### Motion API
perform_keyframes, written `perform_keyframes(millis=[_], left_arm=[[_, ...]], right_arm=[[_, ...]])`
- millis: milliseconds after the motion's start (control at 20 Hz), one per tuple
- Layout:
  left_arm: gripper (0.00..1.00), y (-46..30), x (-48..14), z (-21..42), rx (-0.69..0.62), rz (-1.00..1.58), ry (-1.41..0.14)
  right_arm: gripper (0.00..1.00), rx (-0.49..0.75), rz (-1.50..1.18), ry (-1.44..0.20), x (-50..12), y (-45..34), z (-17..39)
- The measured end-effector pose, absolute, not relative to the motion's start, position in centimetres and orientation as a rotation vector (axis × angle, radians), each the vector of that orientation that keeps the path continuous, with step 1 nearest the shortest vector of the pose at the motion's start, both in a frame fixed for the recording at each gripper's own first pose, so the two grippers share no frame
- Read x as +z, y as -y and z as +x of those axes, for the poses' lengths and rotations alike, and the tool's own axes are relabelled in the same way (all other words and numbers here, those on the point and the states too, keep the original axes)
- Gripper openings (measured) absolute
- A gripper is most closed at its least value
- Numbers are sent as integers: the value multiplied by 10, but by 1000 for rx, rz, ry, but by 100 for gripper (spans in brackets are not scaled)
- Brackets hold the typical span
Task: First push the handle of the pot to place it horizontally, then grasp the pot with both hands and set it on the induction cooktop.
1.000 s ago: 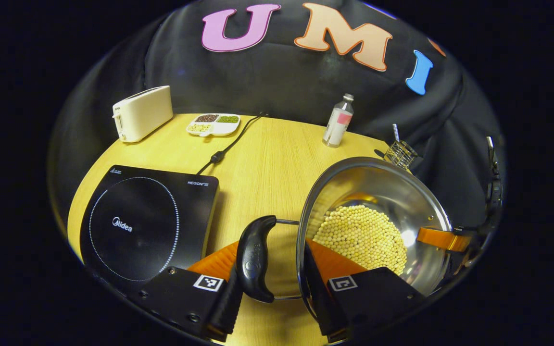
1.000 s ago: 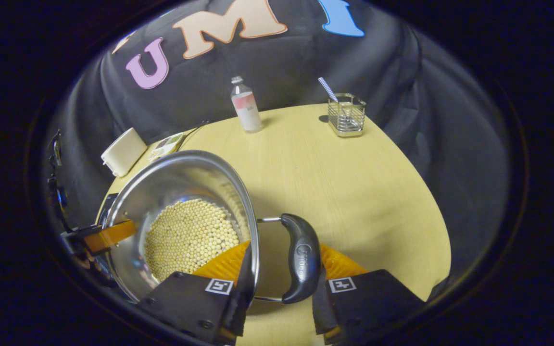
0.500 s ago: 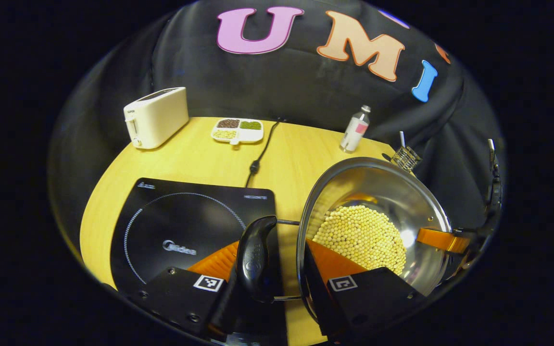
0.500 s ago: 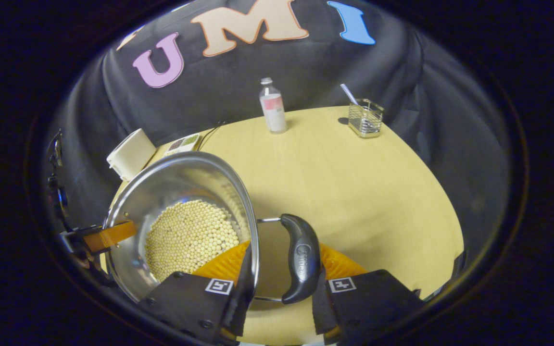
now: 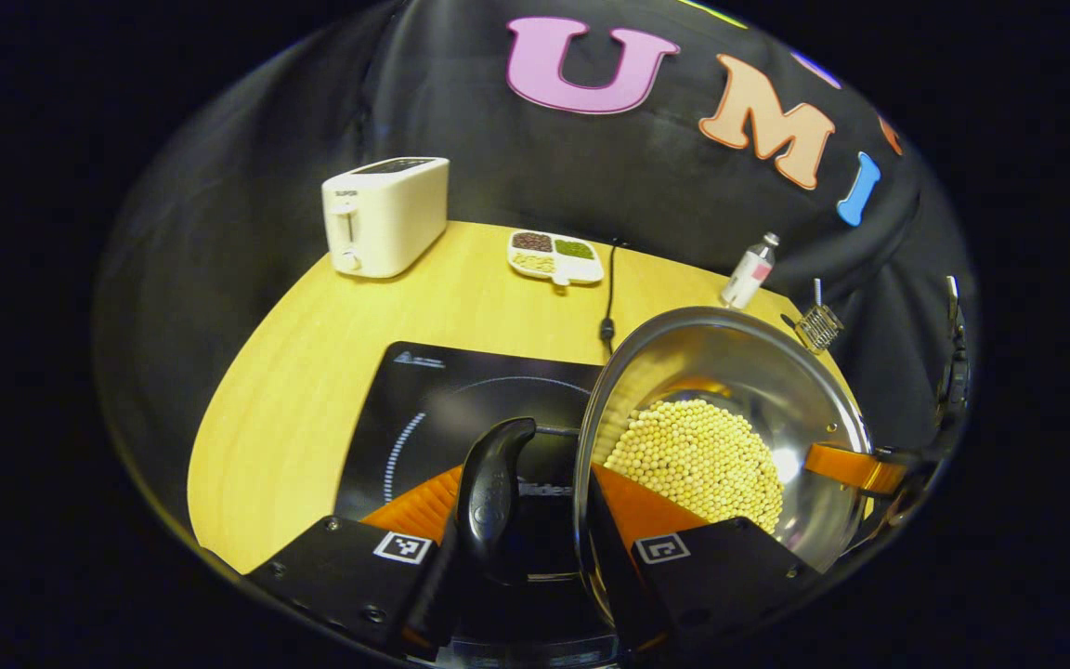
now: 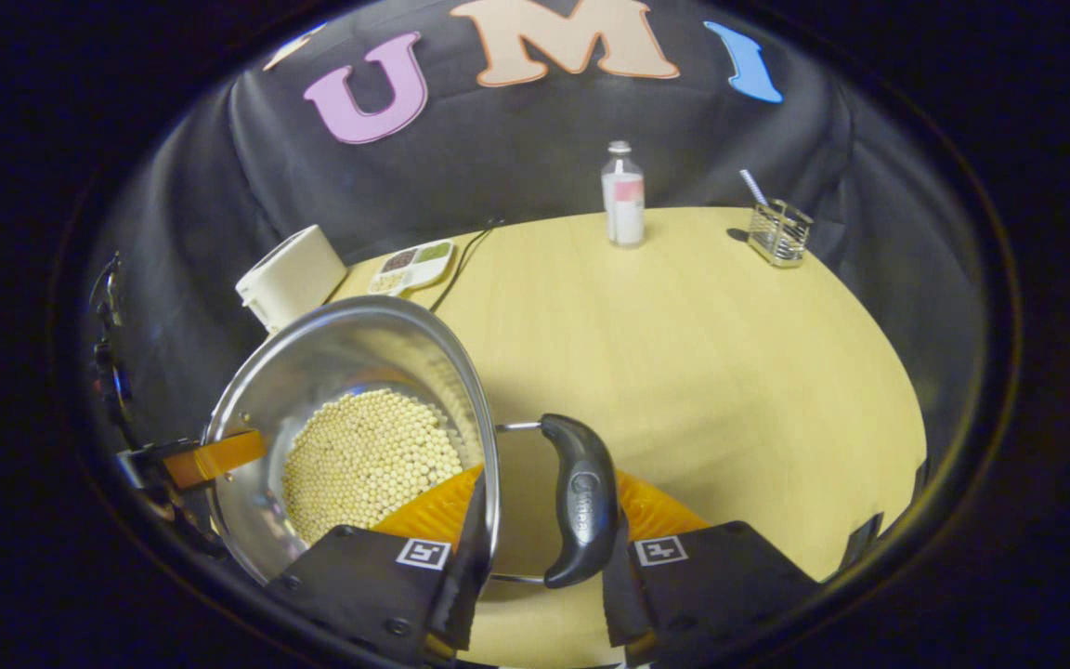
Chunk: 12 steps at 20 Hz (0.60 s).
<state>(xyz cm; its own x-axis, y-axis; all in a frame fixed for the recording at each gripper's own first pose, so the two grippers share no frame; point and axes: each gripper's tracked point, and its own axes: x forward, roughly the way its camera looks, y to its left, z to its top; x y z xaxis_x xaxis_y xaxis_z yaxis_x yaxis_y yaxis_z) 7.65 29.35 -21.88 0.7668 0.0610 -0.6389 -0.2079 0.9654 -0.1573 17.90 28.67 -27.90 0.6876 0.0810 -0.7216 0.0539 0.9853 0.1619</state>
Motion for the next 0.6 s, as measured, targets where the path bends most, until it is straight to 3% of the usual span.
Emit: perform_keyframes(millis=[300,450,500,600], left_arm=[[65,-338,-227,67,166,-229,-703],[67,-352,-227,64,174,-231,-706],[65,-360,-232,62,175,-233,-711],[65,-368,-230,63,177,-230,-702]], right_arm=[[51,26,180,-839,-289,-334,184],[63,30,183,-851,-293,-352,186],[57,31,184,-853,-294,-357,187],[57,33,190,-853,-296,-365,191]])
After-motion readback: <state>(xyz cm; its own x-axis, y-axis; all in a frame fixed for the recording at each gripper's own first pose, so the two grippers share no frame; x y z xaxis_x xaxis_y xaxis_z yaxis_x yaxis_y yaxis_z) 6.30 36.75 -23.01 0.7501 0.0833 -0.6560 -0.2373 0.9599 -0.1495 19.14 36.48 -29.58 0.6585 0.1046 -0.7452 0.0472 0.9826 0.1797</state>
